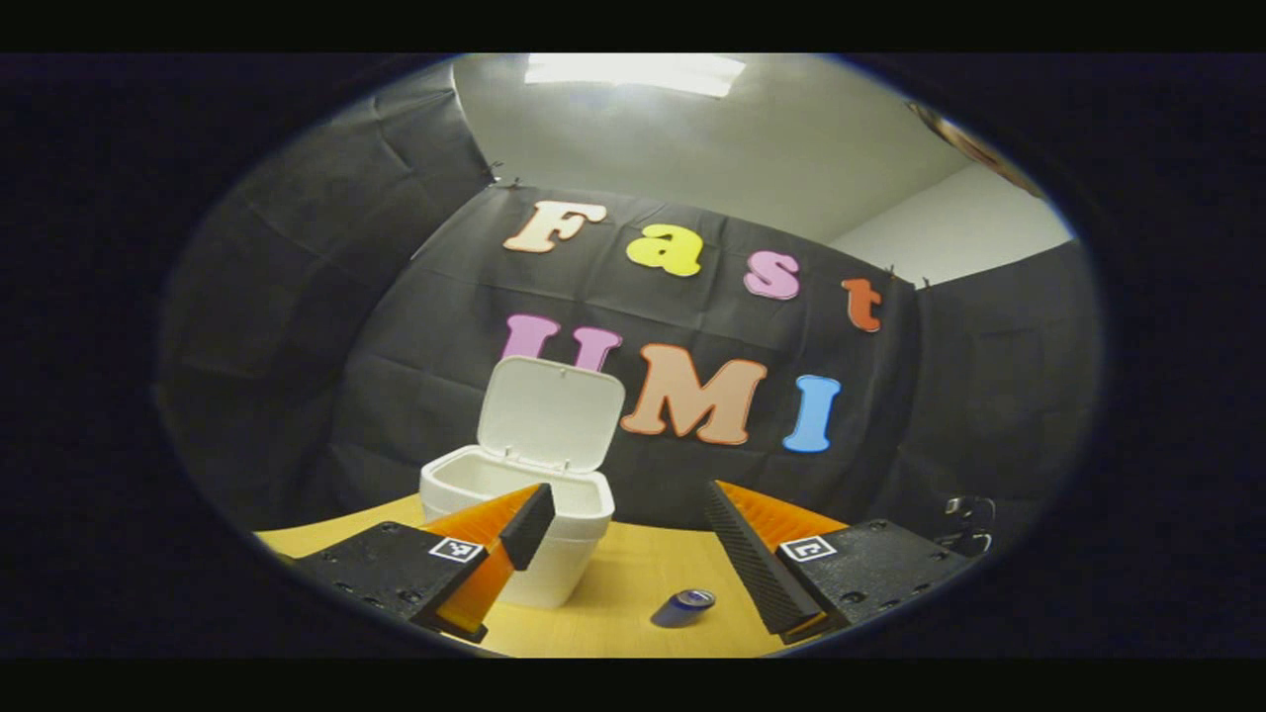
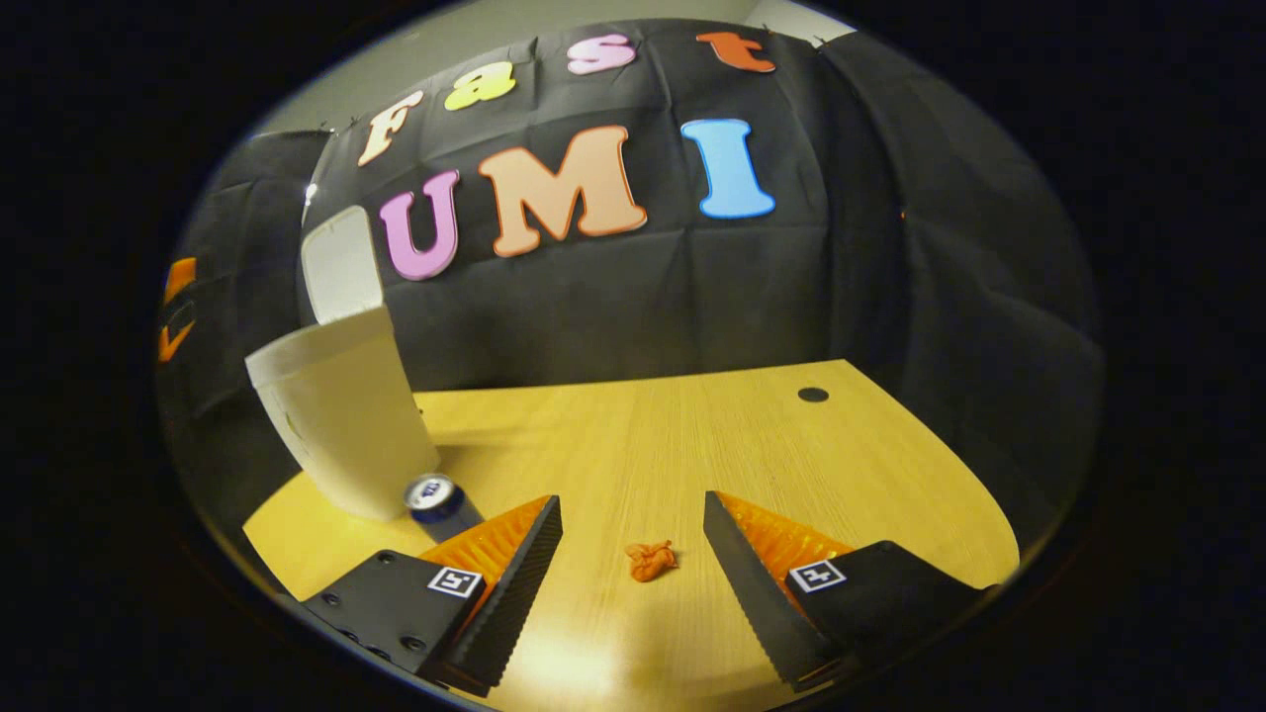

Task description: Press the lid of the desktop garbage bin to open it, pick up the crumpled paper on the desktop and throw it into the bin, then pick up the pop can on the desktop and drop it into the bin, and finally close the garbage bin lid.

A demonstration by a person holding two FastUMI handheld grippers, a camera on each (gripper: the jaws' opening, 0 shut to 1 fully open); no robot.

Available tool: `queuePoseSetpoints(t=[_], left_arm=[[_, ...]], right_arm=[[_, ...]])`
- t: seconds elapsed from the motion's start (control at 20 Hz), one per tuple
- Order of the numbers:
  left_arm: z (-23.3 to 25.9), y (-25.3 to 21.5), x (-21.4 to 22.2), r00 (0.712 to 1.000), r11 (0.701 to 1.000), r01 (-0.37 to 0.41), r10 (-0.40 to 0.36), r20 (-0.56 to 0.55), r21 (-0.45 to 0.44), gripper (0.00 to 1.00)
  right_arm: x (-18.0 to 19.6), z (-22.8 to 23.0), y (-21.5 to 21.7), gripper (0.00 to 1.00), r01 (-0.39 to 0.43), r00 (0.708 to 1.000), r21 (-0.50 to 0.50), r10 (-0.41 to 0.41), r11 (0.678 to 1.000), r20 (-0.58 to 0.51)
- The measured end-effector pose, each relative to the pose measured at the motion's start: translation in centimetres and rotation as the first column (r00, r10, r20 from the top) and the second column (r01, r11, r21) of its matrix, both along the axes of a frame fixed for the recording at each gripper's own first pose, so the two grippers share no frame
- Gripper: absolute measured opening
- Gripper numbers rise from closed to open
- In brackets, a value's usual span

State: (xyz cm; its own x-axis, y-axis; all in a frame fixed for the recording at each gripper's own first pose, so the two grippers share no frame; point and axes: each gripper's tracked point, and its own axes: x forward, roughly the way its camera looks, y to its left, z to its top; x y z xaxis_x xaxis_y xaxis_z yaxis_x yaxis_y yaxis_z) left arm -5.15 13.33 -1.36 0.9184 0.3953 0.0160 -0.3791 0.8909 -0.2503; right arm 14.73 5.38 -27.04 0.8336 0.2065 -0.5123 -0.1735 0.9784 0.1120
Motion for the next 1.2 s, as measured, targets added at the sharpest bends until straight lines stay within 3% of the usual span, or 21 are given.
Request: queuePoseSetpoints(t=[0.15,0.35,0.6,0.7,0.75,0.8,0.85,0.9,0.95,1.2], left_arm=[[-2.2,1.0,-2.0,0.995,0.996,-0.08,0.078,-0.058,-0.033,0.93],[-3.4,2.4,-4.1,0.979,0.986,-0.167,0.166,-0.12,0.002,0.92],[-3.9,2.7,-5.9,0.966,0.977,-0.211,0.213,-0.149,0.034,0.93],[-4.2,2.5,-6.4,0.961,0.975,-0.216,0.22,-0.167,0.045,0.93],[-4.2,2.4,-6.6,0.959,0.975,-0.218,0.224,-0.175,0.051,0.92],[-4.3,2.4,-6.7,0.957,0.974,-0.221,0.227,-0.181,0.056,0.92],[-4.4,2.3,-7.0,0.956,0.974,-0.221,0.228,-0.183,0.059,0.93],[-4.3,2.1,-7.2,0.957,0.974,-0.22,0.227,-0.18,0.06,0.92],[-4.3,2.0,-7.3,0.958,0.974,-0.218,0.225,-0.179,0.059,0.92],[-3.7,2.2,-7.9,0.963,0.978,-0.202,0.209,-0.171,0.058,0.93]], right_arm=[[2.4,-5.4,1.2,0.96,-0.04,0.993,-0.018,0.038,0.999,-0.108],[4.2,-9.0,1.0,0.98,-0.037,0.986,-0.092,0.021,0.995,-0.168],[4.0,-11.7,0.0,0.97,-0.026,0.969,-0.117,-0.004,0.993,-0.248],[4.5,-11.5,-0.1,0.94,-0.029,0.975,-0.138,-0.002,0.99,-0.223],[4.3,-11.4,0.1,0.89,-0.035,0.974,-0.137,0.003,0.99,-0.228],[4.2,-11.5,0.2,0.72,-0.034,0.973,-0.135,0.002,0.99,-0.23],[4.3,-11.5,0.0,0.64,-0.033,0.973,-0.141,0.0,0.989,-0.23],[4.1,-11.6,-0.4,0.47,-0.032,0.973,-0.15,-0.004,0.988,-0.231],[3.9,-11.5,-0.3,0.41,-0.038,0.971,-0.149,0.001,0.988,-0.237],[2.5,-6.6,1.9,0.36,-0.066,0.98,-0.076,0.051,0.995,-0.19]])
